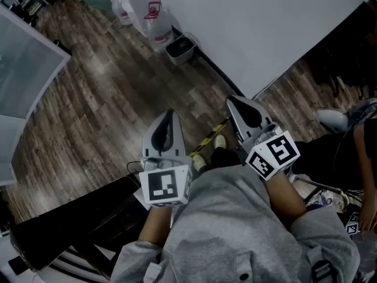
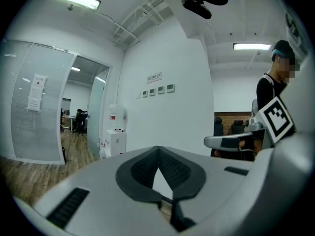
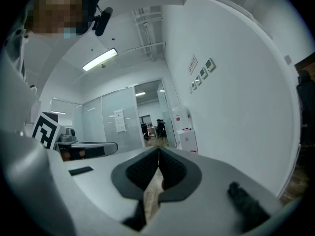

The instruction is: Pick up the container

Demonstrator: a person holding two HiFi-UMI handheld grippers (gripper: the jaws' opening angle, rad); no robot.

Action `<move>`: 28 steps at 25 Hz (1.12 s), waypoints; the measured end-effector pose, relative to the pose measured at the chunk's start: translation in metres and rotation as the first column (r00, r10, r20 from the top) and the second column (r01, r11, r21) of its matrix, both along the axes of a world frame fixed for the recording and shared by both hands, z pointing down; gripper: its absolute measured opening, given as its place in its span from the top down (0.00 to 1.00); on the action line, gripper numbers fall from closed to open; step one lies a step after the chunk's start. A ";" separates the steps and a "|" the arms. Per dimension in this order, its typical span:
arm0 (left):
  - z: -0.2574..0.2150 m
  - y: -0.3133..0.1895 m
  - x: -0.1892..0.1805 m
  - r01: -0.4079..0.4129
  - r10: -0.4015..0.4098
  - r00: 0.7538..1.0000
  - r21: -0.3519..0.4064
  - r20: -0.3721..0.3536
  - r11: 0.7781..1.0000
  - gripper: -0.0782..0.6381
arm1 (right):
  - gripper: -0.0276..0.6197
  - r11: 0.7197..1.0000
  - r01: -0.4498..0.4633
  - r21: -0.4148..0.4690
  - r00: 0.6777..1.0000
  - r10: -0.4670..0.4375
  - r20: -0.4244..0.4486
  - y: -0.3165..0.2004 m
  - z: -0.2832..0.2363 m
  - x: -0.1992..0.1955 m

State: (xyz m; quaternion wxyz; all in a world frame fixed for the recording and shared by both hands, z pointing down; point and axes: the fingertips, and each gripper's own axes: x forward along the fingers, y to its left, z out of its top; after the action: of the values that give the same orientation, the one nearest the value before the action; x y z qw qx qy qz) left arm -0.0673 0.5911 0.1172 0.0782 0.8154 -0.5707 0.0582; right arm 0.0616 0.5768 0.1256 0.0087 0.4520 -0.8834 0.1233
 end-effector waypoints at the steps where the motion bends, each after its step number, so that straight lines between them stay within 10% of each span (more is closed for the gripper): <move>1: 0.002 0.000 -0.001 -0.001 0.001 1.000 0.001 0.002 1.000 0.87 | 0.92 1.000 0.003 0.006 1.000 -0.003 -0.007 0.000 -0.001 -0.001; 16: 0.007 -0.025 -0.018 0.009 -0.010 1.000 0.022 0.009 1.000 0.87 | 0.92 0.998 0.035 0.044 0.999 -0.034 -0.013 -0.030 0.000 -0.023; 28: 0.021 -0.138 -0.001 0.022 -0.022 0.999 -0.009 0.029 1.000 0.87 | 0.92 0.999 0.054 0.005 0.998 -0.054 0.012 -0.149 0.020 -0.002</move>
State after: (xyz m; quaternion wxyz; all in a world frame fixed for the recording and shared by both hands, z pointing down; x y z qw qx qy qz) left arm -0.0681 0.4536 0.1386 0.0741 0.8078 -0.5804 0.0718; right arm 0.0593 0.4277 0.1457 0.0056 0.4274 -0.8955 0.1239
